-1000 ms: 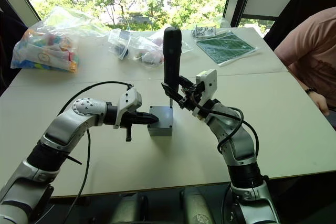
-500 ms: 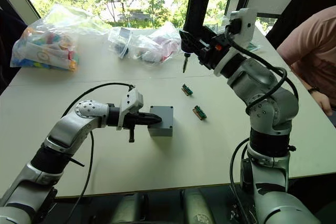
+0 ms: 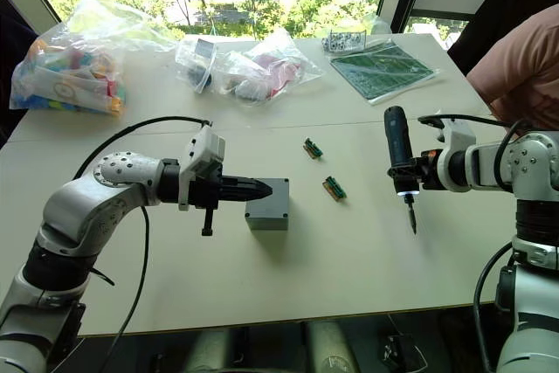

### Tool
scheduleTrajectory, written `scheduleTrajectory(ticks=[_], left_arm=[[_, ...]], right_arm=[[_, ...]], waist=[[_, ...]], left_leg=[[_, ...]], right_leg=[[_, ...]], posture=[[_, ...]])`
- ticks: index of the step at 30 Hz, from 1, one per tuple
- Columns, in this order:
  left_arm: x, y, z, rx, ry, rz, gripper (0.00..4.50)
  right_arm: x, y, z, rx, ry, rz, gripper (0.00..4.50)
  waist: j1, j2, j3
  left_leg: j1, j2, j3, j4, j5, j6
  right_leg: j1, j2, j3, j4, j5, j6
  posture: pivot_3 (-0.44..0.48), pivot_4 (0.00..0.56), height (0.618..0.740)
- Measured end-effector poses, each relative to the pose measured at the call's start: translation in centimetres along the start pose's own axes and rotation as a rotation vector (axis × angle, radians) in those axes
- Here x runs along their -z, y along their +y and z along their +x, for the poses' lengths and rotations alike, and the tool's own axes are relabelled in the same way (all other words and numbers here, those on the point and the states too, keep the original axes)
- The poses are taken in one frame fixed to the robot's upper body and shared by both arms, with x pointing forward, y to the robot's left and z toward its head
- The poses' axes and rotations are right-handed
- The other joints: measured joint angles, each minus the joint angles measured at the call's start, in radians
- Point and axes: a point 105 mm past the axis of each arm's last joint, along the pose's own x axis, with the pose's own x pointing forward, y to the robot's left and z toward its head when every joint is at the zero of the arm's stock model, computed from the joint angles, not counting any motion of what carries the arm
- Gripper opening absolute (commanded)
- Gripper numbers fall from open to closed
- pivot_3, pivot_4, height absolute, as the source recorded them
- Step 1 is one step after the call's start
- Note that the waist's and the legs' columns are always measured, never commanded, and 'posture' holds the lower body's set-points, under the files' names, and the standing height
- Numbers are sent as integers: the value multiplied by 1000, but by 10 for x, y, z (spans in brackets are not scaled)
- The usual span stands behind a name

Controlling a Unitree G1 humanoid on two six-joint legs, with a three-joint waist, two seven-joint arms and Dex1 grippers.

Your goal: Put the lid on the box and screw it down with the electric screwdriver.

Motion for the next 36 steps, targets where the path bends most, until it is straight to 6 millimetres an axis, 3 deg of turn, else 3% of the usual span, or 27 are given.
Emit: scheduleTrajectory(ticks=[8,12,13,19,21,24,27,29,30,32,34,36], left_arm=[[14,1,0,-47,16,-44,0],[21,0,-2,-69,27,-67,0],[21,0,-3,-76,30,-67,0],[26,15,-10,-173,2,-107,0],[29,25,-15,-231,-8,-134,0],[33,41,-30,-326,-14,-153,0],[25,59,-47,-460,-88,-153,0],[17,71,-54,-564,-157,-155,0],[17,75,-58,-611,-172,-161,0],[22,77,-67,-652,-159,-173,0],[34,70,-70,-620,-92,-193,0],[59,48,-70,-491,36,-274,0]], right_arm=[[13,1,18,-45,75,92,1778],[9,2,21,-41,80,126,1778],[8,2,22,-38,84,129,2278],[1,4,23,-8,74,116,4193],[-4,2,23,22,54,112,4275],[-28,8,14,2,-52,85,4275],[-81,44,-15,-140,-396,-86,4275],[-100,80,-38,-302,-623,-221,4275],[-95,98,-44,-417,-664,-269,4275],[-69,115,-39,-578,-616,-305,4275],[-45,121,-30,-610,-547,-375,4275],[2,130,-13,-614,-391,-592,4275]], waist=[[-7,0,0],[-12,0,0],[-12,0,0],[-13,0,0],[-13,0,0],[-16,0,0],[-14,0,0],[-11,-1,0],[-7,-2,-1],[1,-2,-1],[7,-2,-1],[11,-2,-1]], left_leg=[[0,0,0,3,0,0],[0,0,0,4,0,0],[0,0,0,4,0,0],[0,0,0,5,0,0],[0,0,0,5,0,0],[0,0,0,5,0,0],[1,0,-1,3,0,0],[1,1,-2,2,0,0],[1,1,-3,2,0,0],[0,1,-2,3,0,0],[0,1,-1,3,0,0],[0,1,-1,2,0,0]], right_leg=[[1,0,0,0,0,-1],[2,0,0,0,1,-1],[2,0,0,0,1,-1],[3,0,0,0,2,0],[3,0,0,0,2,1],[2,0,1,0,2,1],[2,1,-1,1,3,3],[3,1,-2,0,3,3],[4,1,-4,0,3,3],[4,-1,-3,0,3,3],[4,-1,-3,0,3,3],[3,-1,-3,-1,2,3]], posture=[[0,150,740],[0,150,740],[0,150,740],[0,150,740],[0,150,740],[0,150,740],[0,150,740],[0,150,740],[0,150,740],[0,150,740],[0,150,740],[0,150,740]])
